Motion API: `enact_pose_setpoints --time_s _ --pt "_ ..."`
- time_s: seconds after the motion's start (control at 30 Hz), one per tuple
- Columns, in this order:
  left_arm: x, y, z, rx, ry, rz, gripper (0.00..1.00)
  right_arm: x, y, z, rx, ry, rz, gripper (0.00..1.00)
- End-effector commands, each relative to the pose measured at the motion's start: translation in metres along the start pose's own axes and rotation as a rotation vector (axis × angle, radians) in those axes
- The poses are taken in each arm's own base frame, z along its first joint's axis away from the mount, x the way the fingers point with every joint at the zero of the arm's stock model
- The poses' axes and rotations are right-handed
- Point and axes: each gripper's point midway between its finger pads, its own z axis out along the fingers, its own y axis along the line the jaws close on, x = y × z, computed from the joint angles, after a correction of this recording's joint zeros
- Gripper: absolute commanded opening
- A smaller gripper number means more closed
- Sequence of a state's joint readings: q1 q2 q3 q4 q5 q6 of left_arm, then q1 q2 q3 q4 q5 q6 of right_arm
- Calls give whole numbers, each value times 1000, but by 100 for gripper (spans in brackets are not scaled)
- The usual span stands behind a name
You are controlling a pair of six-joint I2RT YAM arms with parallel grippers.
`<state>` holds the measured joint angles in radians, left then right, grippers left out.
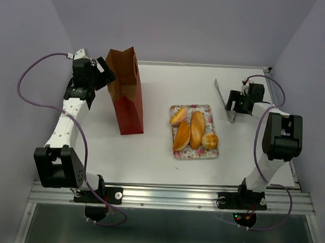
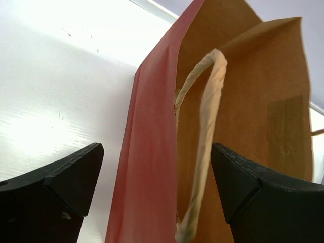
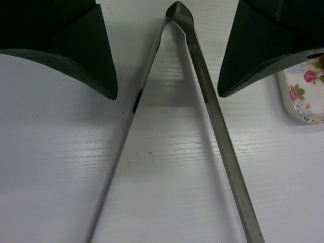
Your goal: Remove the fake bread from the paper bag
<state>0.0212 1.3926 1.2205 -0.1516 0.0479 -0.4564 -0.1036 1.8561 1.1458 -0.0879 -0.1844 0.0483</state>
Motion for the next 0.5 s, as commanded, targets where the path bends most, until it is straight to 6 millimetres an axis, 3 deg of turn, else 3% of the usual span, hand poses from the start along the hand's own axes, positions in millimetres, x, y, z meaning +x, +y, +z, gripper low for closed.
enact_pose_setpoints --time_s 0.0,0.03,0.2,0.3,0.33,0.37,0.43,0.47 --pt "-50 -26 -43 62 -127 33 99 -24 5 -5 -17 -91 -31 92" --pt "-54 -27 -50 64 -140 36 99 -25 3 -7 1 -94 -21 100" --pt "-76 -35 -93 67 -203 47 99 -50 -7 -34 97 -166 27 100" --pt "-93 -30 -119 22 -261 44 99 -82 -2 -72 121 -257 75 100" --pt "-98 -26 -127 -5 -286 42 99 -88 -10 -85 179 -270 107 100" --pt "-104 -25 -140 -10 -316 41 99 -100 -8 -106 195 -315 147 100" --pt "-105 -12 -153 -74 -344 35 99 -100 -18 -129 280 -317 199 100" --pt "-102 -5 -163 -97 -354 33 99 -109 -24 -151 332 -363 237 100"
